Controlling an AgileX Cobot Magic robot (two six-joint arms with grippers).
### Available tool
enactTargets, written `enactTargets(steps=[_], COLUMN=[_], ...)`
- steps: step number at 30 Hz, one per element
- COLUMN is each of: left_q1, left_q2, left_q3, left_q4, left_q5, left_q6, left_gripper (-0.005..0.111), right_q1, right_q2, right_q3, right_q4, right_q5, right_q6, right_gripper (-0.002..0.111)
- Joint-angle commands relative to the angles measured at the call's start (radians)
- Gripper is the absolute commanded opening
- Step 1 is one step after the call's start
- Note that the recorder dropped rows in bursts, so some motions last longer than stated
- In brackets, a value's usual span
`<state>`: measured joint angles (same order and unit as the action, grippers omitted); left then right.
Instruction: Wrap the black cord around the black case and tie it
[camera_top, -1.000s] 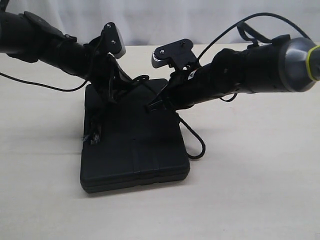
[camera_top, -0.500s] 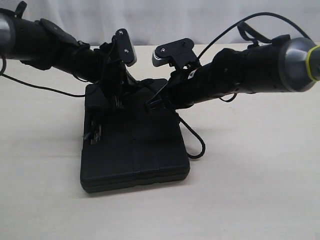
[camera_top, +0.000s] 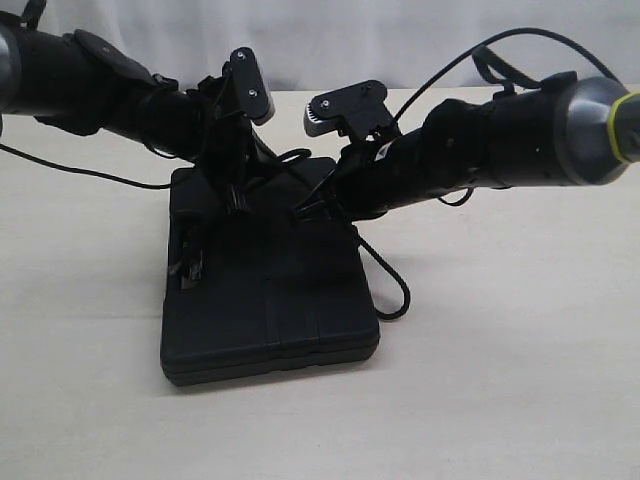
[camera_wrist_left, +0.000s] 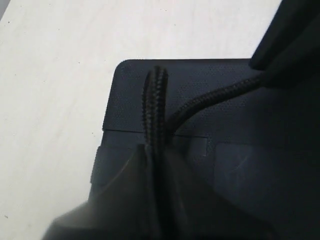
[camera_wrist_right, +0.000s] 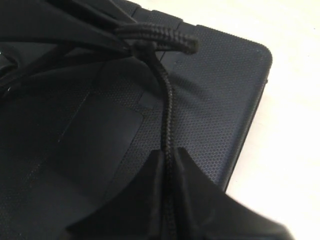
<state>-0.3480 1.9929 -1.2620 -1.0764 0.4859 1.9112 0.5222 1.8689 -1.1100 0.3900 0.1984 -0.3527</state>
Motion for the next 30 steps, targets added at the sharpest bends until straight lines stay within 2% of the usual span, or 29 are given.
enactTargets(steps=[1,12,20,24,30], left_q1=[-0.002,-0.004,-0.047,-0.048,-0.048], left_q2=[-0.008,-0.008,-0.008,-0.008,-0.008], left_q3=[0.006,0.017,0.017,0.017,0.017], left_q4=[0.006,0.043,0.047,0.047,0.037], left_q5=[0.009,0.019,0.016,0.010,0.069], left_q6=[-0.013,-0.022,-0.011,-0.006,0.006], left_gripper=[0.000,0.000,0.000,0.000,0.000], right_q1=[0.001,0.001,0.001,0.003,0.003], right_q2=[0.002,-0.009,-0.009,-0.009,-0.009], right_q3=[-0.003,-0.003,-0.003,-0.003,-0.003], right_q4=[-0.017,-0.010,-0.010,0.009,0.013], right_q5=[-0.009,-0.035,-0.044,-0.047,-0.055], right_q6=[0.002,0.009,0.009,0.009,0.009], right_gripper=[0.004,0.004,0.004,0.004,0.004])
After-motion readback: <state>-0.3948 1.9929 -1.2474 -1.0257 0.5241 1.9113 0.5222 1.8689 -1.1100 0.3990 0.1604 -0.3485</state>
